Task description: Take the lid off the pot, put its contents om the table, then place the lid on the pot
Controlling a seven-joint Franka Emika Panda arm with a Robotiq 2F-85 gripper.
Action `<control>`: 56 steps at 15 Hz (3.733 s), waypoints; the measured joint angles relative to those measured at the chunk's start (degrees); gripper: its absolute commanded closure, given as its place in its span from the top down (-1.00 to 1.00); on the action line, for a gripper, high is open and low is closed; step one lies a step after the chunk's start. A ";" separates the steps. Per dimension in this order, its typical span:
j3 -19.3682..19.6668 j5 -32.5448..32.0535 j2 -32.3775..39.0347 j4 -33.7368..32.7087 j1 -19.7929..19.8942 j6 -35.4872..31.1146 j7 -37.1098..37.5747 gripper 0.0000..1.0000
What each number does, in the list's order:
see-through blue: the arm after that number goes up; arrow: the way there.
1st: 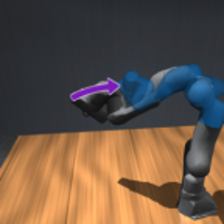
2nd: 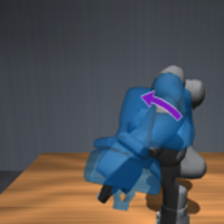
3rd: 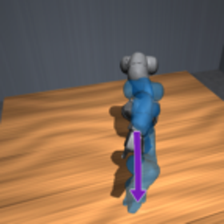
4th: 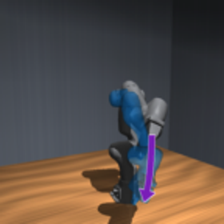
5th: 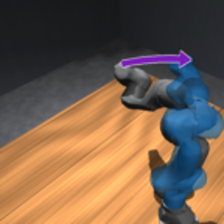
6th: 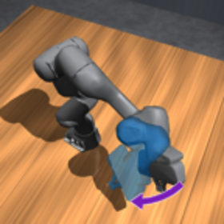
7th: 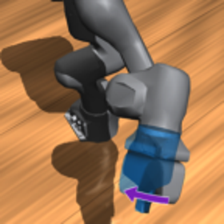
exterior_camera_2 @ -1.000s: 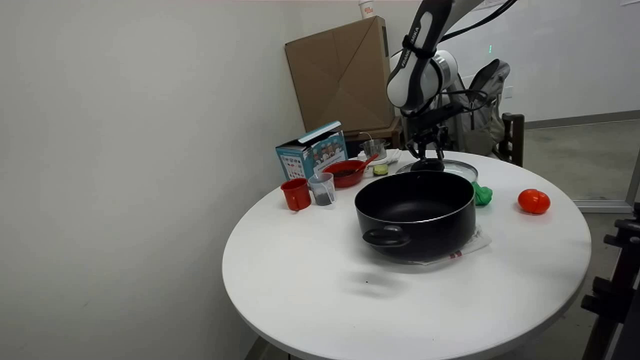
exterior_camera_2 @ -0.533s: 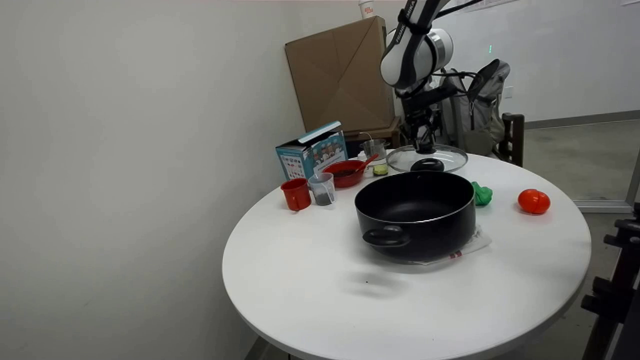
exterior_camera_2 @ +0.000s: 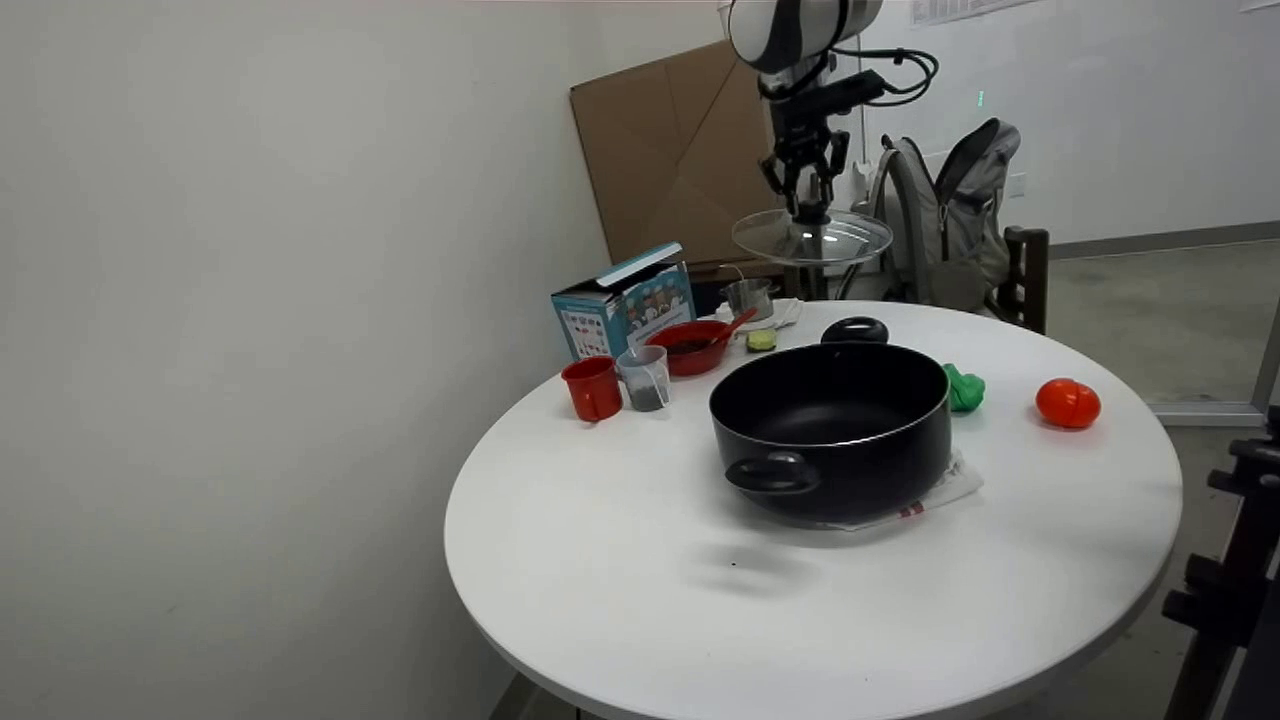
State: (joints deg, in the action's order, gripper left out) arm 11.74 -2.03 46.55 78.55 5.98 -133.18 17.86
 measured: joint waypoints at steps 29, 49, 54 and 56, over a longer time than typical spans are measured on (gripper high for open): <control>-10.49 -25.76 -22.19 37.21 -18.97 12.62 -2.42 -0.52; -13.33 -25.76 -16.92 34.53 -19.50 12.75 -2.42 -0.52; -13.31 -25.76 -14.43 31.57 -19.82 12.77 -2.42 -0.52; -13.27 -25.76 -13.69 30.66 -20.04 12.79 -2.42 -0.52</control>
State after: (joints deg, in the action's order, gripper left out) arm -1.53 -27.79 32.86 109.21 -14.06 -120.38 15.44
